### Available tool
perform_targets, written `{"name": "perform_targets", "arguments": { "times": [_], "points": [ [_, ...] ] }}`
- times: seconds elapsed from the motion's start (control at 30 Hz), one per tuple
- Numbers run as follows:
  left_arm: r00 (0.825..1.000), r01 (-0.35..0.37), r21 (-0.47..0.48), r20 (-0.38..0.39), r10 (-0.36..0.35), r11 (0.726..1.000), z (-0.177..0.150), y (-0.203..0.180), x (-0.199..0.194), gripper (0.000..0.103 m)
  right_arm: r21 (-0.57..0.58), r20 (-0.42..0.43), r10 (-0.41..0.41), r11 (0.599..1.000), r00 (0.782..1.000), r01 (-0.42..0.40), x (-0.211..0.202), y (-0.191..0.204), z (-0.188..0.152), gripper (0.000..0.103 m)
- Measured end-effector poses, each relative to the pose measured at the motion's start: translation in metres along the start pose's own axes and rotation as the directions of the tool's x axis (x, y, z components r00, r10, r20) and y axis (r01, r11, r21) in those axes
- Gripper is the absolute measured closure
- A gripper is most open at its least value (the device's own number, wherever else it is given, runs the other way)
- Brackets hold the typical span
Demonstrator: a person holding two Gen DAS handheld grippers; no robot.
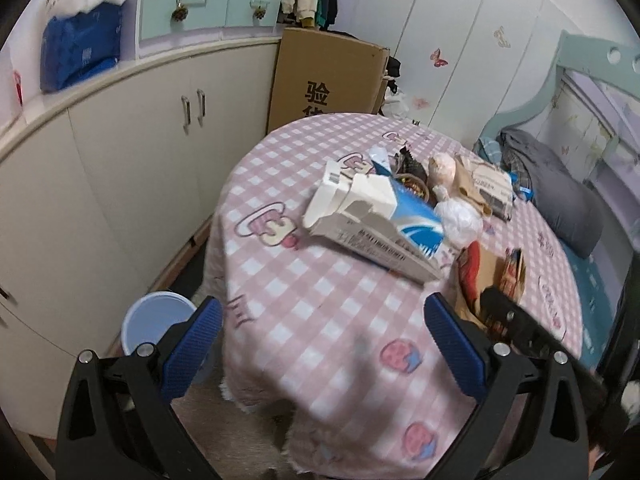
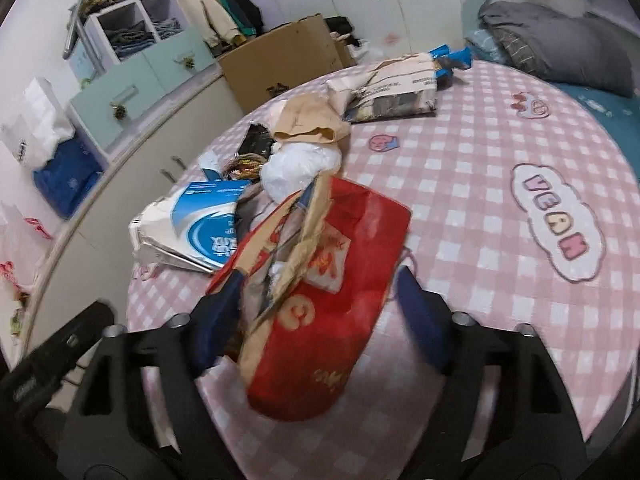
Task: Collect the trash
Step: 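Grasp the red snack bag with the right tool while the left tool grasps the white-blue milk carton, then carry the carton and red bag to the wastebasket and release both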
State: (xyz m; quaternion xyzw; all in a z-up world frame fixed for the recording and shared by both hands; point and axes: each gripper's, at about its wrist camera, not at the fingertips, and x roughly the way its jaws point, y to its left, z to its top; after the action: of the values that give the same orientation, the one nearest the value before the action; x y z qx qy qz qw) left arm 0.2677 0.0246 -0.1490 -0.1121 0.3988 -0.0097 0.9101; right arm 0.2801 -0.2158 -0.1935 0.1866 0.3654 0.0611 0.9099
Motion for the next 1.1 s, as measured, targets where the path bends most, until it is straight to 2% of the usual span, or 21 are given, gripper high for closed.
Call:
{"name": "perform_targets", "arguments": {
  "times": [0.1, 0.13, 0.17, 0.2, 0.27, 0.37, 0.43, 0.53, 0.57, 0.7, 0.73, 0.77, 0.83, 1.1],
  "points": [
    [1.0, 0.012, -0.062, -0.006, -0.012, 0.998, 0.007, -0.003, 0.012, 0.004, 0.0, 0.003, 0.027, 1.0, 1.0, -0.027, -0.001, -0.005, 0.002, 0.035],
    [1.0, 0.014, -0.073, -0.002, -0.014, 0.997, 0.01, -0.006, 0.015, 0.004, -0.003, 0.007, 0.031, 1.0, 1.0, -0.031, -0.001, -0.007, 0.002, 0.044],
    [1.0, 0.017, -0.076, 0.003, -0.017, 0.997, 0.012, -0.008, 0.017, 0.004, -0.003, 0.026, 0.064, 0.998, 0.998, -0.064, -0.005, -0.008, 0.002, 0.061],
    [1.0, 0.014, -0.074, 0.01, -0.013, 0.997, 0.014, -0.014, 0.02, 0.004, -0.005, 0.039, 0.063, 0.998, 0.997, -0.062, -0.01, -0.009, 0.003, 0.063],
    [1.0, -0.015, -0.063, 0.002, 0.015, 0.998, 0.017, -0.023, 0.029, 0.004, -0.029, 0.069, 0.028, 0.999, 0.997, -0.026, -0.016, -0.006, 0.008, 0.072],
    [1.0, -0.015, -0.06, -0.026, 0.014, 0.998, 0.022, -0.033, 0.045, 0.004, -0.033, 0.061, 0.039, 0.999, 0.997, -0.037, -0.013, -0.009, 0.012, 0.074],
    [0.998, -0.05, -0.059, -0.028, 0.049, 0.997, 0.025, -0.038, 0.053, 0.004, -0.035, 0.059, 0.042, 0.999, 0.997, -0.04, -0.013, -0.01, 0.012, 0.073],
    [0.997, -0.067, -0.065, -0.047, 0.064, 0.996, 0.028, -0.038, 0.063, 0.005, -0.037, 0.044, 0.037, 0.999, 0.998, -0.036, -0.011, -0.011, 0.014, 0.068],
    [0.997, -0.064, -0.07, -0.048, 0.061, 0.996, 0.029, -0.037, 0.064, 0.011, -0.037, 0.038, 0.032, 0.999, 0.999, -0.03, -0.009, -0.011, 0.015, 0.064],
    [0.997, -0.038, -0.093, -0.068, 0.032, 0.995, 0.025, -0.028, 0.067, 0.034, -0.035, 0.024, 0.03, 0.999, 0.999, -0.03, -0.004, -0.015, 0.013, 0.06],
    [0.998, -0.032, -0.093, -0.064, 0.026, 0.995, 0.025, -0.028, 0.066, 0.046, -0.039, 0.023, 0.029, 0.999, 0.999, -0.028, -0.003, -0.014, 0.012, 0.059],
    [0.997, 0.011, -0.096, -0.069, -0.017, 0.995, 0.024, -0.027, 0.065, 0.061, -0.043, 0.022, 0.027, 0.999, 0.999, -0.026, -0.003, -0.013, 0.012, 0.059],
    [0.996, 0.03, -0.094, -0.083, -0.038, 0.995, 0.022, -0.028, 0.064, 0.079, -0.054, 0.022, 0.025, 0.998, 0.999, -0.024, -0.002, -0.012, 0.013, 0.06],
    [0.996, 0.081, -0.069, -0.033, -0.083, 0.994, 0.018, -0.029, 0.043, 0.097, -0.063, 0.059, 0.034, 0.998, 0.998, -0.03, -0.013, -0.009, 0.012, 0.077]
  ]
}}
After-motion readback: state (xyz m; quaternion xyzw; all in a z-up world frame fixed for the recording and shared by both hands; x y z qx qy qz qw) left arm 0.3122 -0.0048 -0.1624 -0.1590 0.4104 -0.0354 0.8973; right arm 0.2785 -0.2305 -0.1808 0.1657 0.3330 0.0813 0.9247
